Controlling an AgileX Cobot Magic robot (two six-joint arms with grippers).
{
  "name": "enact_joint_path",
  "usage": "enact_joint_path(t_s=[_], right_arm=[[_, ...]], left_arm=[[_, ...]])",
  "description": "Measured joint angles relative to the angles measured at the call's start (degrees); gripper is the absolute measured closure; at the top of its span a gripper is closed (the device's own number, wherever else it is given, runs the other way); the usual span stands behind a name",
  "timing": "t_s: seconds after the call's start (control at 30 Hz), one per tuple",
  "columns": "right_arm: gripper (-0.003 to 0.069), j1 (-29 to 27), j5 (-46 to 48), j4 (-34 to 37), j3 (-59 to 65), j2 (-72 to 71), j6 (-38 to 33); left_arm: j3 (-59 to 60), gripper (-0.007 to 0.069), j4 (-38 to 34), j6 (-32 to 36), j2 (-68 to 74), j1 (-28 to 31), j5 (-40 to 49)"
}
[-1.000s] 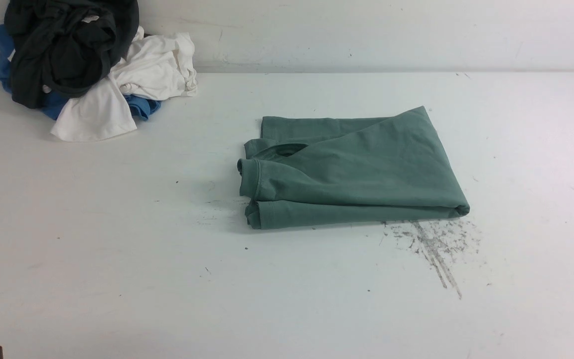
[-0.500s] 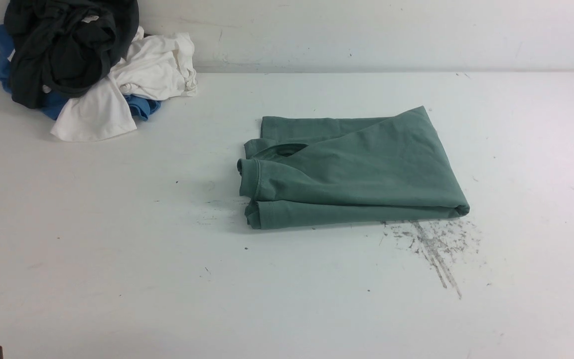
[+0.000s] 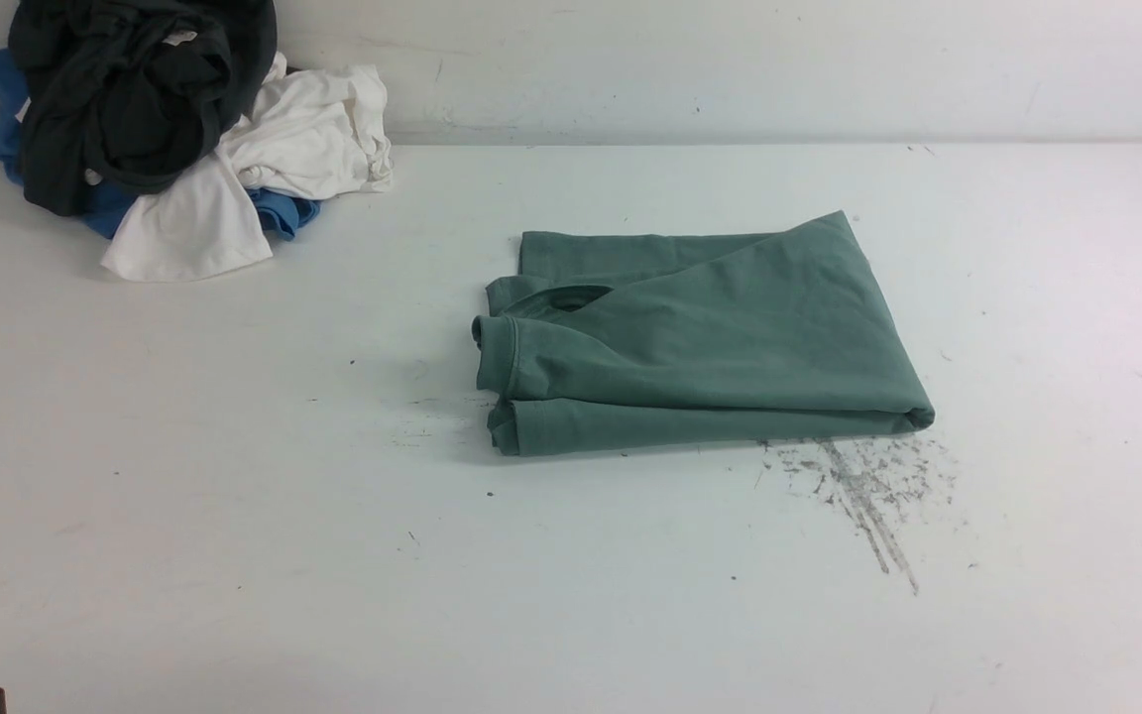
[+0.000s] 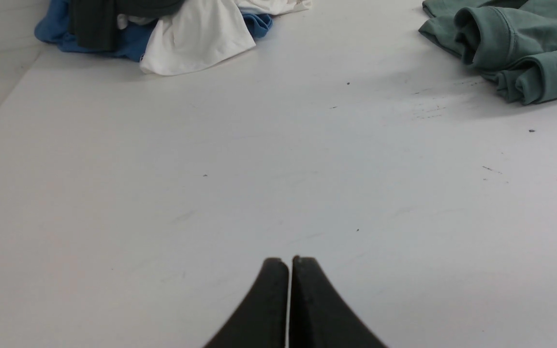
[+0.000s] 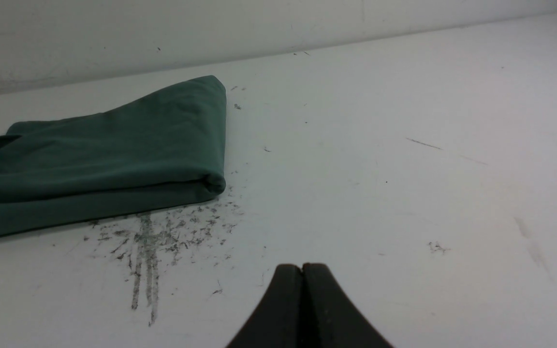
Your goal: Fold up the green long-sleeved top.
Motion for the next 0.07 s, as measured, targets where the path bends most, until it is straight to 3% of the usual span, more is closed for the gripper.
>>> enact_joint_path(t_s=[0.07], right_arm=[[0.0673, 0.0, 0.0, 0.0, 0.0, 0.0, 0.0]], left_arm=[[0.0, 0.0631, 0.0, 0.0, 0.0, 0.0, 0.0]])
